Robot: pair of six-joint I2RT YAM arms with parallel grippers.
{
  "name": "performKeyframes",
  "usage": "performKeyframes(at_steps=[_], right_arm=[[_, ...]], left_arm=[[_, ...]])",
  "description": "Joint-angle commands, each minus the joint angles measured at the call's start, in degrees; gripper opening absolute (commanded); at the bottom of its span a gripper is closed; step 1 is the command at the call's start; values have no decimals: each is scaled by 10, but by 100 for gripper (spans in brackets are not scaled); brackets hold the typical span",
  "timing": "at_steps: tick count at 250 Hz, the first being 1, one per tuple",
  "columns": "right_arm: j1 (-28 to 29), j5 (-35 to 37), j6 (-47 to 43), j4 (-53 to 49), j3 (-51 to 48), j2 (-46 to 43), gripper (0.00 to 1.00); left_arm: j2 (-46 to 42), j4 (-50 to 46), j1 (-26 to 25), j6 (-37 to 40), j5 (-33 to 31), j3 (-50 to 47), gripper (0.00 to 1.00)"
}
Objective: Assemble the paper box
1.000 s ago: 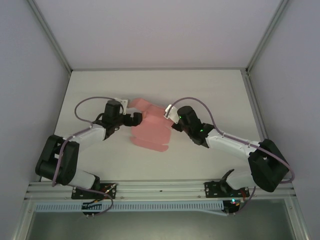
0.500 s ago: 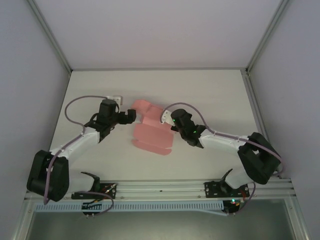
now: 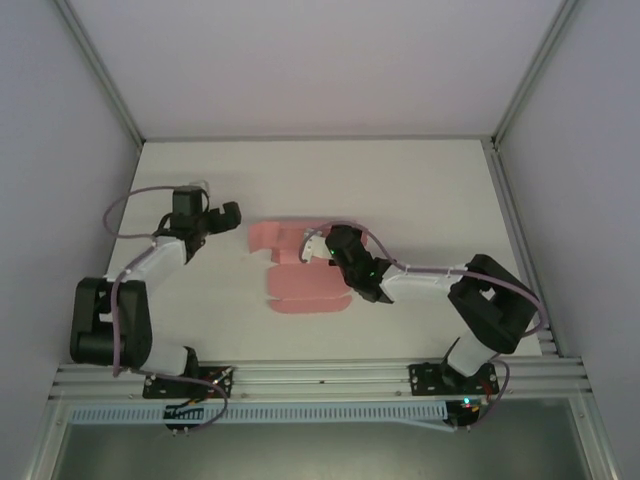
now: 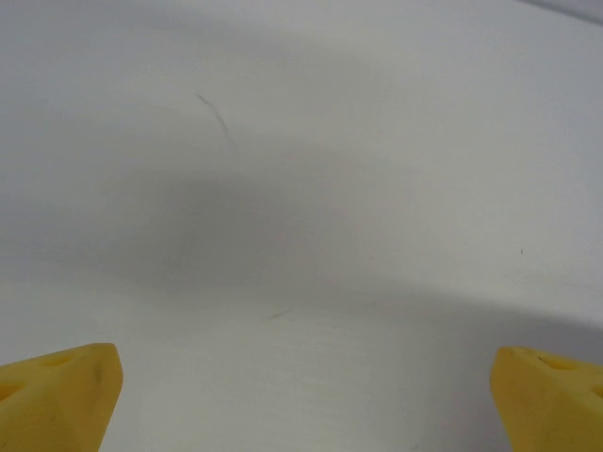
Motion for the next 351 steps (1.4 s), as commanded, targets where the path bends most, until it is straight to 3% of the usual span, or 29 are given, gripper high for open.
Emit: performKeyframes(at_steps=[1, 18, 42, 110, 161, 231, 286, 351], right_arm=[[2, 13, -3, 12, 8, -1, 0], [3, 18, 2, 7, 11, -2, 0], [3, 23, 5, 0, 12, -4, 0], [3, 35, 19, -17, 8, -9, 0], [3, 46, 10, -18, -3, -23, 0], [3, 37, 16, -53, -1, -39, 0], [9, 24, 25, -63, 1, -39, 0], [24, 48, 14, -57, -11, -31, 0]], left_arm=[[28, 53, -8, 36, 127, 3, 100], [34, 62, -23, 57, 172, -1, 100], [24, 79, -59, 90, 186, -22, 99], [-8, 76, -118, 99, 169, -64, 83], [-38, 74, -140, 97, 142, -94, 78], [-84, 120, -155, 118, 196, -140, 75], [-42, 159, -159, 129, 180, -113, 73], [4, 179, -184, 153, 156, -97, 80]])
